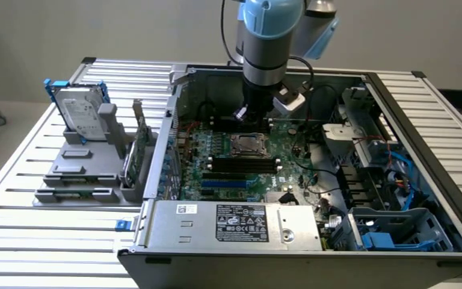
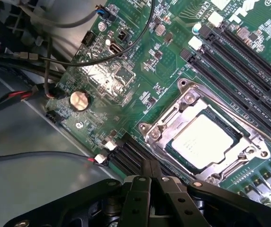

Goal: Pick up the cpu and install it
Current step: 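Install the first cpu locking lever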

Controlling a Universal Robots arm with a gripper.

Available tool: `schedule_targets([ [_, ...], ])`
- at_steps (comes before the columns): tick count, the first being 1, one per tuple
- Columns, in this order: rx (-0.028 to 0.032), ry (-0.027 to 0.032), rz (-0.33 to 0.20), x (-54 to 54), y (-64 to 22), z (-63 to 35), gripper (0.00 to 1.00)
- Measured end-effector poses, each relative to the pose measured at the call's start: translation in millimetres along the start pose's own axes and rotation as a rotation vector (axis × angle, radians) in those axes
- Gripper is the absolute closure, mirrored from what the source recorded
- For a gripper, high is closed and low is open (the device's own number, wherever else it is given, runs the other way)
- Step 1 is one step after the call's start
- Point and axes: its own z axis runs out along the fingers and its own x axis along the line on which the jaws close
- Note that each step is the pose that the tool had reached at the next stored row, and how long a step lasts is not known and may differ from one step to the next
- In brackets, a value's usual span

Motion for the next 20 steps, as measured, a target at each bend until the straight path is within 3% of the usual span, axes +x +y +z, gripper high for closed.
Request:
schedule_targets([
  [10,-0.0009,0.0018,0.009,-7.6,7.6,-17.8,0.89],
  [20,-0.0014,0.0021,0.013,-18.8,14.5,-27.0,0.89],
])
